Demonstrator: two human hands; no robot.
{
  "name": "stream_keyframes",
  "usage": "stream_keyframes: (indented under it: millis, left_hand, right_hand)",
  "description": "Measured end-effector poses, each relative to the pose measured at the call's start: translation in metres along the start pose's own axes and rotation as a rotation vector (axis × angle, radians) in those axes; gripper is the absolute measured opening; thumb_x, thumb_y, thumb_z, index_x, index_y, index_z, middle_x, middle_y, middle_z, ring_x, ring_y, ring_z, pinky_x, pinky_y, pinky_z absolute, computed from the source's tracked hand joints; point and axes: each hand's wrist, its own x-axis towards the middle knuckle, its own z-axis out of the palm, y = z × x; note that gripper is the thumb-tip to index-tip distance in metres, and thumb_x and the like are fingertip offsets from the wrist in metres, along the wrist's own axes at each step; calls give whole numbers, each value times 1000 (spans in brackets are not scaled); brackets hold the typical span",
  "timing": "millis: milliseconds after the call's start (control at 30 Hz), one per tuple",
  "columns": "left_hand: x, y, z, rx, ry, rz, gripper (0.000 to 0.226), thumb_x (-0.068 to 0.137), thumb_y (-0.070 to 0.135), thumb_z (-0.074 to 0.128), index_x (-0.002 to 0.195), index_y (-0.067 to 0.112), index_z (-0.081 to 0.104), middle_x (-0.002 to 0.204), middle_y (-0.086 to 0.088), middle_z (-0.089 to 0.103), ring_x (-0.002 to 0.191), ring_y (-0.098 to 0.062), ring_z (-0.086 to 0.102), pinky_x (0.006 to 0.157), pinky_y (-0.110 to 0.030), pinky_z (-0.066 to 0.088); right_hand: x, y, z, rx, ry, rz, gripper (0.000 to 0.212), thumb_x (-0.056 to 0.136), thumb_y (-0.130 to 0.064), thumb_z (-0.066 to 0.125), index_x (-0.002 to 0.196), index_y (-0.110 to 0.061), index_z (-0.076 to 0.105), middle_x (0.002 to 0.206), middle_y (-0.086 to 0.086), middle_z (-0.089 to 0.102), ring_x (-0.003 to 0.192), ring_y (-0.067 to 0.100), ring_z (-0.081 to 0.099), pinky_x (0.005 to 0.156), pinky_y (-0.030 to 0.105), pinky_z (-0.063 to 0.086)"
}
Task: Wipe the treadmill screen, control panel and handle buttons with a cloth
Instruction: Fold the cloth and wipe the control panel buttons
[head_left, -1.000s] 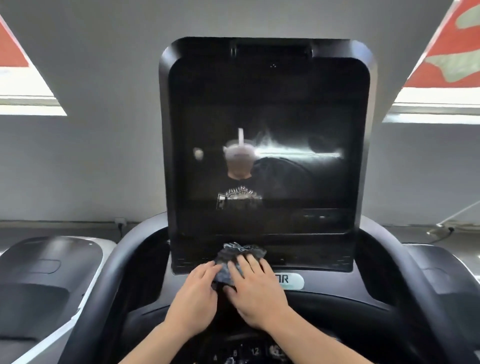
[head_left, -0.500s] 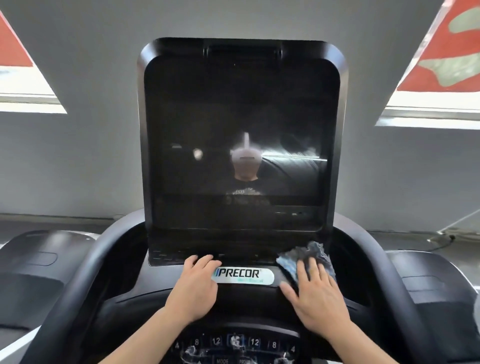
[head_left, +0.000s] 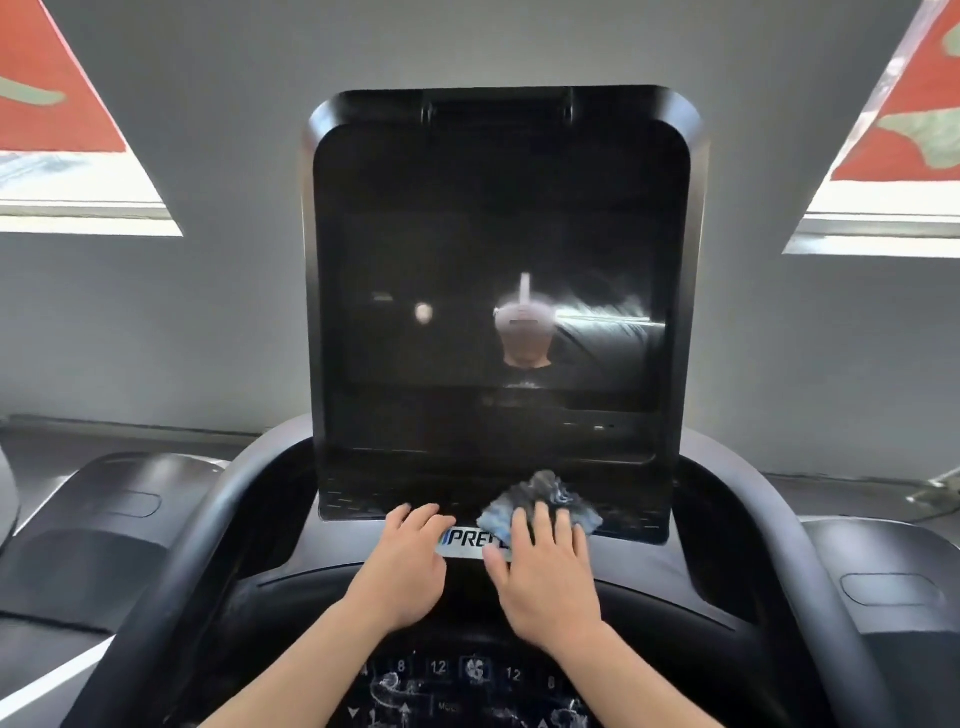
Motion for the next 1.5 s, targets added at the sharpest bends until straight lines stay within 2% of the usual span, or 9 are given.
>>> stream_keyframes:
  millis: [200, 300, 433, 600, 733, 900, 1167, 1367, 1500]
  left_hand:
    - [-7, -20, -12, -238, 108, -42, 49, 100, 5, 49, 147, 16, 54, 154, 3, 51, 145, -13, 40, 111, -8, 18]
    - [-15, -33, -17, -297, 138, -53, 56, 92, -2, 50, 144, 19, 58, 149, 6, 54, 141, -11, 46, 111, -7, 21]
    - [-23, -54, -20, -363, 190, -53, 56, 89, -6, 50, 135, 22, 65, 130, 20, 56, 128, -4, 52, 103, 3, 24]
    - [-25, -74, -23, -429, 198, -42, 51, 91, -3, 50, 129, 26, 67, 121, 19, 64, 114, 2, 57, 104, -11, 42]
    - [-21, -82, -25, -423, 164, -12, 45, 92, 0, 52, 125, 27, 67, 118, 16, 67, 111, -2, 60, 99, -13, 44]
    - [-19, -87, -28, -364, 91, 26, 43, 94, 5, 51, 129, 26, 64, 125, 17, 61, 113, -4, 57, 104, -17, 43]
    - [-20, -86, -34, -260, -9, 94, 45, 98, 9, 45, 138, 25, 58, 140, 15, 54, 134, -5, 45, 114, -18, 34]
    - [-13, -81, -44, -367, -4, 105, 41, 99, 20, 52, 139, 31, 57, 132, 18, 59, 125, -4, 55, 107, -23, 43]
    - [-4, -68, -55, -770, 53, 19, 47, 98, 25, 67, 140, 38, 50, 127, 14, 65, 114, -2, 64, 103, -28, 51]
  right_hand:
    - [17, -65, 8, -61, 1, -205, 66, 108, -49, 9, 165, -19, 23, 170, 5, 29, 157, 37, 18, 129, 53, 8]
    - [21, -85, 11, -97, -12, -158, 83, 96, -51, -3, 162, -15, 32, 163, 9, 40, 153, 42, 28, 127, 57, 16]
    - [30, -102, 28, -146, 83, -61, 52, 97, -41, 46, 126, -6, 71, 118, 16, 72, 111, 46, 65, 102, 61, 51]
    - [33, -115, 38, -119, 164, -44, 40, 83, -20, 77, 118, -3, 71, 106, 19, 71, 101, 43, 66, 97, 56, 55]
    - [37, -94, 27, -42, 354, -76, 2, 89, -22, 63, 90, -23, 61, 85, -3, 64, 81, 25, 62, 76, 41, 53]
    - [37, -79, 5, -26, 246, -38, 22, 106, -38, 35, 100, -28, 54, 102, -9, 68, 99, 22, 54, 90, 39, 47]
    - [32, -73, -17, -3, 123, 169, 18, 105, -30, 38, 103, -25, 55, 101, 1, 61, 101, 29, 61, 86, 43, 52]
    - [39, -106, -25, 956, 166, 284, 24, 102, -20, 57, 83, -7, 66, 77, 5, 68, 75, 20, 60, 72, 38, 48]
    - [20, -108, -37, 1728, 82, 357, 28, 108, -18, 55, 110, 3, 73, 109, 26, 77, 100, 40, 75, 95, 55, 59]
